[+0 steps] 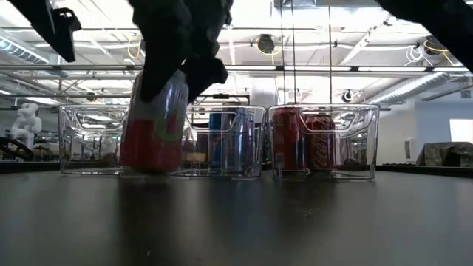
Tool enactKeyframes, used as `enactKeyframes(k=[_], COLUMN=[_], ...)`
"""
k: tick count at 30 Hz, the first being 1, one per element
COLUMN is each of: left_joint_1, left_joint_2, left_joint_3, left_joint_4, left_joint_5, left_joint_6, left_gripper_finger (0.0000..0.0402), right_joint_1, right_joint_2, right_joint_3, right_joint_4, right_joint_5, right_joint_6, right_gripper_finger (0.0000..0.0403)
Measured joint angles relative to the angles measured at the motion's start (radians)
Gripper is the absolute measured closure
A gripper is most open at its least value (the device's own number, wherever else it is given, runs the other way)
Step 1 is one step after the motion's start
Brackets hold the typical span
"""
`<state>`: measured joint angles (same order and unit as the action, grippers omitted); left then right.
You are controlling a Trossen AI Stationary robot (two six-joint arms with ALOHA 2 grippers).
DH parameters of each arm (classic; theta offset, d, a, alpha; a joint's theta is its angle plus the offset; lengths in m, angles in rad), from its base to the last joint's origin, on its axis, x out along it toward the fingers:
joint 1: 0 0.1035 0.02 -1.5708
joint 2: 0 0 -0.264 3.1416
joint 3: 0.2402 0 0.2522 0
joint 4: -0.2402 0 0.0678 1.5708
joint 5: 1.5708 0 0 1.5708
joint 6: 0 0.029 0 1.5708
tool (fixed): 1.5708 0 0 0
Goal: Sort soda cans
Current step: Put the pink soda into the left transparent bin
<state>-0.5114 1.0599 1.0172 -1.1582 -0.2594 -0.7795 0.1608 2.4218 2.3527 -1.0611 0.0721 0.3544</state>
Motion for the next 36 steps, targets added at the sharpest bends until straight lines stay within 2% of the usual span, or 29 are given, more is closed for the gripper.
enactKeyframes(k=[8,20,36], left_joint_1=[-0.001,-0.001,-0.001], left_joint_2=[0.000,0.000,0.000], left_joint_3=[0.000,0.000,0.000], left_joint_4=[-0.038,-0.038,-0.020], left_joint_5=[0.022,0.022,-0.003], left_joint_6=[0.000,0.009,0.002], left_gripper_finger=[0.0065,0.0065,0.0065], right_joint_1=[0.000,0.000,-0.002], right_joint_2=[0.013,0.013,-0.060], right_joint_3=[-0.007,-0.007,0.003], right_joint_4=[-0.008,-0.004,-0.020], right_joint_5=[-0.029,-0.035,-0.022], right_joint_6=[0.068,0.072,0.139], right_gripper_finger=[0.0114,0.0055,0.0051])
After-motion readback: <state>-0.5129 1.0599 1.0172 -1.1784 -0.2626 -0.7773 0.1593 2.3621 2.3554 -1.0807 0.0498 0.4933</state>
